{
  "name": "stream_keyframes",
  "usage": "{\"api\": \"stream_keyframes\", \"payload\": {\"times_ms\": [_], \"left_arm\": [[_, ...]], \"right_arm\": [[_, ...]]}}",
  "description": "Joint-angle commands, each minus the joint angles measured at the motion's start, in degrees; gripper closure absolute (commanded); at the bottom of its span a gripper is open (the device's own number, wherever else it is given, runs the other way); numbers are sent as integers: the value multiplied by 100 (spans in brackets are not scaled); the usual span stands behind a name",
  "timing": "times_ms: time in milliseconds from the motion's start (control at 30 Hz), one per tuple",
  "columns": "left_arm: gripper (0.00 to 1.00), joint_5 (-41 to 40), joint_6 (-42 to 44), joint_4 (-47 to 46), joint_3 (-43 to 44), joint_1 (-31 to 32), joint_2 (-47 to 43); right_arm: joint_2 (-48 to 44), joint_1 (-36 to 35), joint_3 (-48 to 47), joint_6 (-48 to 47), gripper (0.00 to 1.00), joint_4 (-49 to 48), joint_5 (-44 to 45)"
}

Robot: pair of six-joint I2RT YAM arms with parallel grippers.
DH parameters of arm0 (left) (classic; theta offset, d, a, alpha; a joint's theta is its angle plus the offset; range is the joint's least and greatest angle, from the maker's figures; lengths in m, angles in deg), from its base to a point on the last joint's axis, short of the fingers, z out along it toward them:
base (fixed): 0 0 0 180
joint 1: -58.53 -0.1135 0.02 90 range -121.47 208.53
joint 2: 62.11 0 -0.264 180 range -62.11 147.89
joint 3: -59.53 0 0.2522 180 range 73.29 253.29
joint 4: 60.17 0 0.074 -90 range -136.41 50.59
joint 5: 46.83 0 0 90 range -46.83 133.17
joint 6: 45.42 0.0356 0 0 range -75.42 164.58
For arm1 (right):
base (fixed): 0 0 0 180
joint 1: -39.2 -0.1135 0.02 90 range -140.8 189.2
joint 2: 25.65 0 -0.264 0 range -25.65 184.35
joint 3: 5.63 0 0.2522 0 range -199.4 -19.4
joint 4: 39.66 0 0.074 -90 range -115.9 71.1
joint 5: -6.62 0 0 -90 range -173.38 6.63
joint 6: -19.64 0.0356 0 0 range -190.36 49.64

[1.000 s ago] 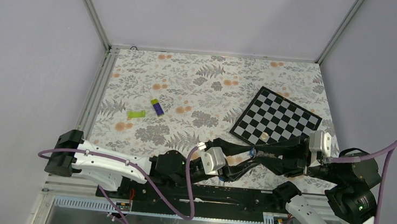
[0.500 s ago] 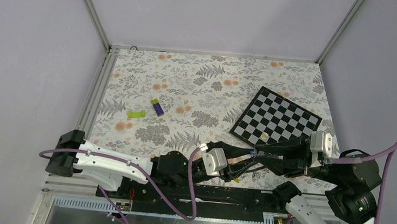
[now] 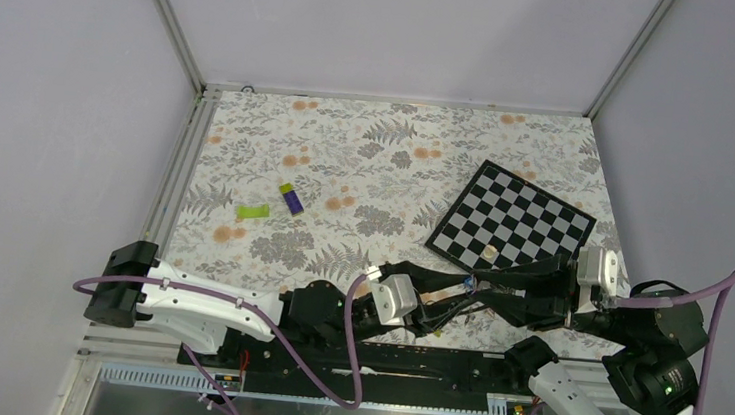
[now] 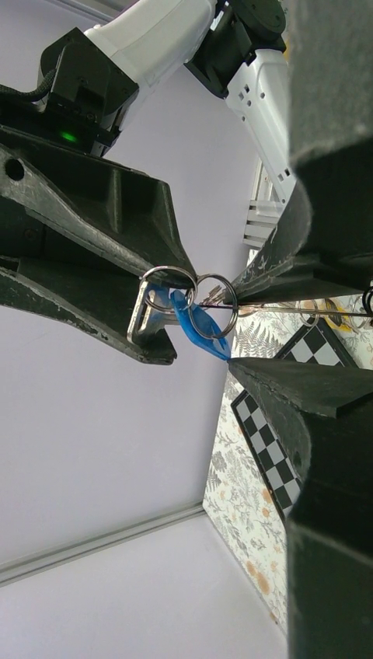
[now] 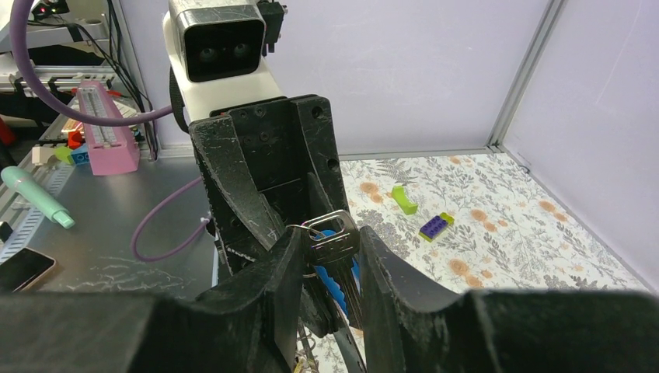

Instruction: Remove the keys from the keyring

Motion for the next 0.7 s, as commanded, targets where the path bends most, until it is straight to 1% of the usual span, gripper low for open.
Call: {"api": "stream_keyframes", "payload": {"times_ms": [0,233,400,500,633,667], "left_arm": [[63,-52,15,-485,8,11,-118],[60,-53,6,-437,28,11,-100],[63,-21,8,-437,43,11,-109],[69,29,6,-436,52,11,-122],[84,135,15,-436,45,11,-165],[87,144,27,-428,47,11,-172]], "right_arm": [[-64,-14,-34,18,82,-246,115],[-71,-20,-30,0,81,-227,107],[-74,-15,-7,-23,81,-190,98],[-71,-18,-1,-82,81,-103,98],[-77,-12,-61,-244,81,156,194],[-79,-20,-79,-409,80,215,221]]}}
